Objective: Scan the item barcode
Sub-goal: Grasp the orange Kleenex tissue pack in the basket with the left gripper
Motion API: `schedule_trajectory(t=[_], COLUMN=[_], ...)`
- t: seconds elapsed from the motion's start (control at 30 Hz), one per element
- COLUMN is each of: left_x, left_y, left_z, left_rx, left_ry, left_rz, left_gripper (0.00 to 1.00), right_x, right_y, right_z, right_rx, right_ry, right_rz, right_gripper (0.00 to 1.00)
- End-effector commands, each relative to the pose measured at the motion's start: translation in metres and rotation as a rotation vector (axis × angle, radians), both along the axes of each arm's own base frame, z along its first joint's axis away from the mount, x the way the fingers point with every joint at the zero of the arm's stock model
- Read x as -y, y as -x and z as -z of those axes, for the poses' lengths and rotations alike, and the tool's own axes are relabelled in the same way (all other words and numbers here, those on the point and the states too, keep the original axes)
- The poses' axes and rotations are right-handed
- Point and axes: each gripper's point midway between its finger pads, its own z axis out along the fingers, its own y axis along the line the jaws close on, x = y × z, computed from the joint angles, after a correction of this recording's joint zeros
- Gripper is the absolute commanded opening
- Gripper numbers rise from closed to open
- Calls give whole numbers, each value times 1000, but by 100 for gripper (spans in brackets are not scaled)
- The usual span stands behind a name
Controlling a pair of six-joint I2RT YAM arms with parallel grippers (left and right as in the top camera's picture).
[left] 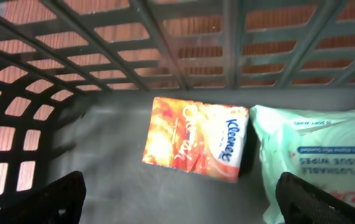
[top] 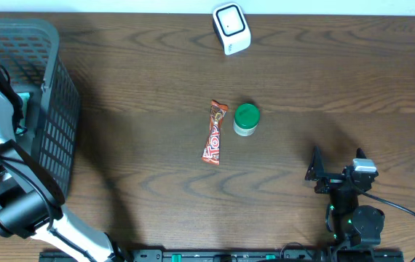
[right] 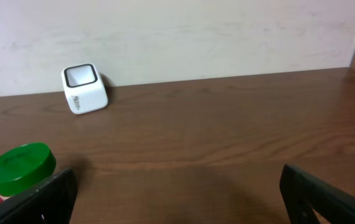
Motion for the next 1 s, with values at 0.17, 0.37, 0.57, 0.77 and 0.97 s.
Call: schedule_trajectory(t=[0.17,0.37,0.57,0.77,0.97], left_x=[-1,0,0,-1,-3], left_y=[-3,-3,-3,-9,-11], left_z=[17,31,43,47,57], left_rx=[-27,-17,-1,33,27], left_ry=[4,2,-8,-12,-8], left_rz=[67,85,86,90,90], left_gripper=[98,98,98,98,98], right_x=[-1,-1,-1,-1,-1], right_y=[0,0,0,0,0], right_z=[0,0,0,0,0], right_rx=[1,1,1,1,1], right_ry=[10,10,10,10,10], right_rz=[-3,-3,-3,-3,-3], right_gripper=[99,99,99,99,99])
